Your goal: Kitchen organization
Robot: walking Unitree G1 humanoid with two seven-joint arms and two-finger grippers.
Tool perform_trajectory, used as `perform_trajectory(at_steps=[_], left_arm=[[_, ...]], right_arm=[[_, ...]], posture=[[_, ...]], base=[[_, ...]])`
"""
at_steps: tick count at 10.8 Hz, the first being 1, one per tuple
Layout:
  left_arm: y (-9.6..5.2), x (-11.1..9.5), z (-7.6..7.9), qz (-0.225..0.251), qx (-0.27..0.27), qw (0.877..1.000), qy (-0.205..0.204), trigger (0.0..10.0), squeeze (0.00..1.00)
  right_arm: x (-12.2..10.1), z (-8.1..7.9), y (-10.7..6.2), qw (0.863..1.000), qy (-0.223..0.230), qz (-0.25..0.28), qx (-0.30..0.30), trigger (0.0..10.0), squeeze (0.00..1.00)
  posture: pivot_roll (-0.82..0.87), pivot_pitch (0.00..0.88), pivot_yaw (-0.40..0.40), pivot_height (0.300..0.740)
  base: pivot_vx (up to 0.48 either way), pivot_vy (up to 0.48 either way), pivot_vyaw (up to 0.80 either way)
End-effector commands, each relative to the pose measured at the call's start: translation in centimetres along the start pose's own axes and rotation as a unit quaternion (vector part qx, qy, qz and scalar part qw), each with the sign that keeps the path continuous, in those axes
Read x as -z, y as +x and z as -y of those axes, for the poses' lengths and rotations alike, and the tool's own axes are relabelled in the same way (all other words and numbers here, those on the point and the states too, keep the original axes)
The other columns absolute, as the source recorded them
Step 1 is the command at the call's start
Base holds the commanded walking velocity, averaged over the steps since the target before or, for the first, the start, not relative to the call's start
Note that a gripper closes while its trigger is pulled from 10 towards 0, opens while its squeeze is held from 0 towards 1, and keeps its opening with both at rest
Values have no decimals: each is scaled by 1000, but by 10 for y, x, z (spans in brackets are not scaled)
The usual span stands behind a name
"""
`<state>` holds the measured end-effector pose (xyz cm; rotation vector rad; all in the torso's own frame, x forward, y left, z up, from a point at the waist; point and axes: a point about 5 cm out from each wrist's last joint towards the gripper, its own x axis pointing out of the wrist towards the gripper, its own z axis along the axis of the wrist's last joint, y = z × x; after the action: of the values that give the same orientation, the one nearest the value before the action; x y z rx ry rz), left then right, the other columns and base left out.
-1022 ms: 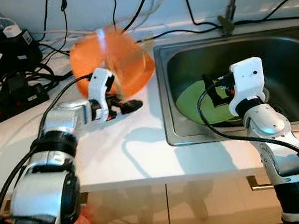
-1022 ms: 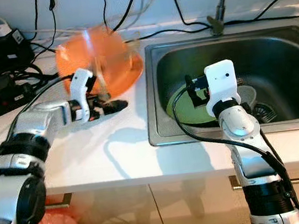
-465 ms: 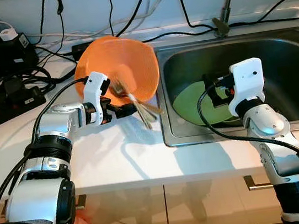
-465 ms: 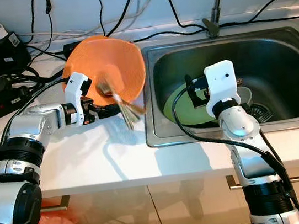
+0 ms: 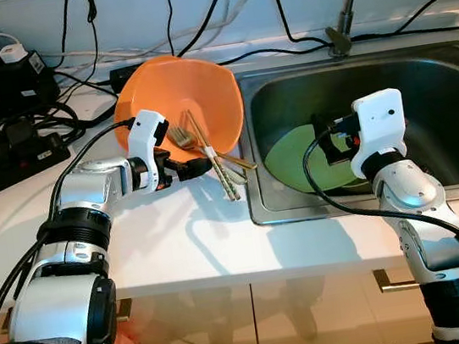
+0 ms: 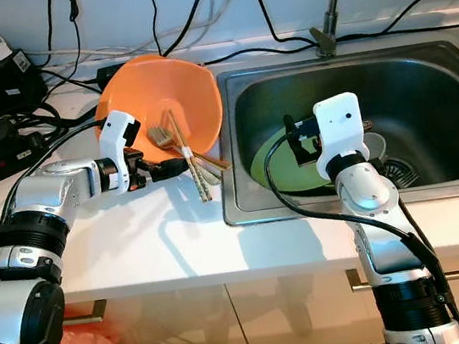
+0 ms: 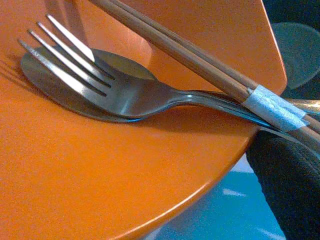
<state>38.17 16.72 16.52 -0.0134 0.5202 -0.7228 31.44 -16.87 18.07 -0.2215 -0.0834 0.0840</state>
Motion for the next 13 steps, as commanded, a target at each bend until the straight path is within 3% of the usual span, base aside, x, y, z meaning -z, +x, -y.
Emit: perform_trajectory(at_steps=[1, 4, 7, 9, 13], left_arm=[[1, 47, -7, -84, -34, 994, -66, 10000, 0], [-8, 20, -17, -25, -76, 995, -64, 10000, 0], [-12, 15, -21, -19, -89, 994, -62, 10000, 0], [-12, 12, -20, -18, -86, 994, -59, 10000, 0], [-10, 12, -18, -22, -86, 995, -54, 10000, 0]], right_arm=[[-3, 0, 2, 1000, -6, 7, 1, 10000, 0], [-3, 0, 3, 1000, -6, 7, 1, 10000, 0], [-3, -1, 2, 1000, -10, 4, -20, 10000, 0], [0, -2, -5, 994, -11, -16, -112, 10000, 0], [6, -2, -11, 986, -29, -33, -158, 10000, 0]], posture=[[62, 39, 43, 740], [68, 39, 40, 740], [68, 40, 42, 740], [67, 41, 43, 740], [66, 38, 40, 740]], base=[[0, 0, 0], [0, 0, 0], [0, 0, 0], [0, 0, 0], [0, 0, 0]])
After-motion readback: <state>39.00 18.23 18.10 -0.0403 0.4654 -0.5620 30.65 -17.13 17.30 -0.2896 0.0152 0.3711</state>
